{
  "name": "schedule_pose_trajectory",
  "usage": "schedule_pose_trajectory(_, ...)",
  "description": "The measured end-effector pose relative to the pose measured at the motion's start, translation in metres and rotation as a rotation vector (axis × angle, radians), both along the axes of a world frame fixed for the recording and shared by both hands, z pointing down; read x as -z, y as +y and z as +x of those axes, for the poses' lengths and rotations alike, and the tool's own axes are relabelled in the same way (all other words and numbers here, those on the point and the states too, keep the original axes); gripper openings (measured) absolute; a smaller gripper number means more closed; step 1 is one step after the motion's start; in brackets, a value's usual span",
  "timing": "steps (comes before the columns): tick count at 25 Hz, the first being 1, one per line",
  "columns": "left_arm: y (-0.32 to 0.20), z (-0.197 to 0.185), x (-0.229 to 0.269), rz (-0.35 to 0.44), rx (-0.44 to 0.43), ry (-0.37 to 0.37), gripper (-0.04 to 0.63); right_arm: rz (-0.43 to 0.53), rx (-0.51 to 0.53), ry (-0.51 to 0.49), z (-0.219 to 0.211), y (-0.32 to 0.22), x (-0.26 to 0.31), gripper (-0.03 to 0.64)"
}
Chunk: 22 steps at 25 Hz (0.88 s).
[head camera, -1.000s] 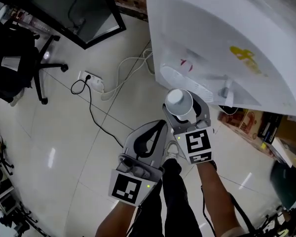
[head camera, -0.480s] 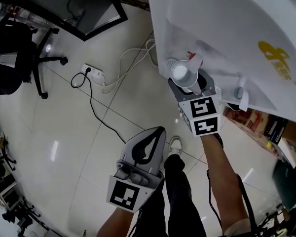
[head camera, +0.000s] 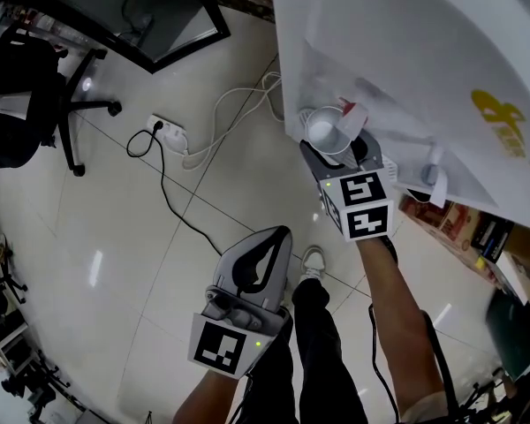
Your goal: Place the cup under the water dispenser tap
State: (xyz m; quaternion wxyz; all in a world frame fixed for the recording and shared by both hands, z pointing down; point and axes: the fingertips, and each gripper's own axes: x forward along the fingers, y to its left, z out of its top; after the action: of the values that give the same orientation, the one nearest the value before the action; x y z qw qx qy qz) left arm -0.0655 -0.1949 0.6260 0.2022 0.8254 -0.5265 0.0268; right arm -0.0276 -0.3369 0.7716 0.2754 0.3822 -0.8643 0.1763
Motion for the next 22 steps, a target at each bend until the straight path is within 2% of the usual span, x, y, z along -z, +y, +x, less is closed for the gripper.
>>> schedule_pose_trajectory(5, -0.002, 0.002, -0.002, -0.002, -0.013, 0.001, -0.009, 0.004, -0.022, -0.026, 0.004, 0.001, -0.002, 0.354)
schedule_pose_trajectory(11, 0.002, 0.006, 0.001, -0.007, -0.03, 0.0, -0.009, 0.011, -0.053, -0.034, 0.013, 0.006, 0.005, 0.357)
schedule_pose_trajectory(22, 0.017, 0.012, 0.032, 0.001, -0.048, -0.014, -0.009, 0.017, -0.087, -0.05, 0.022, 0.047, 0.051, 0.357)
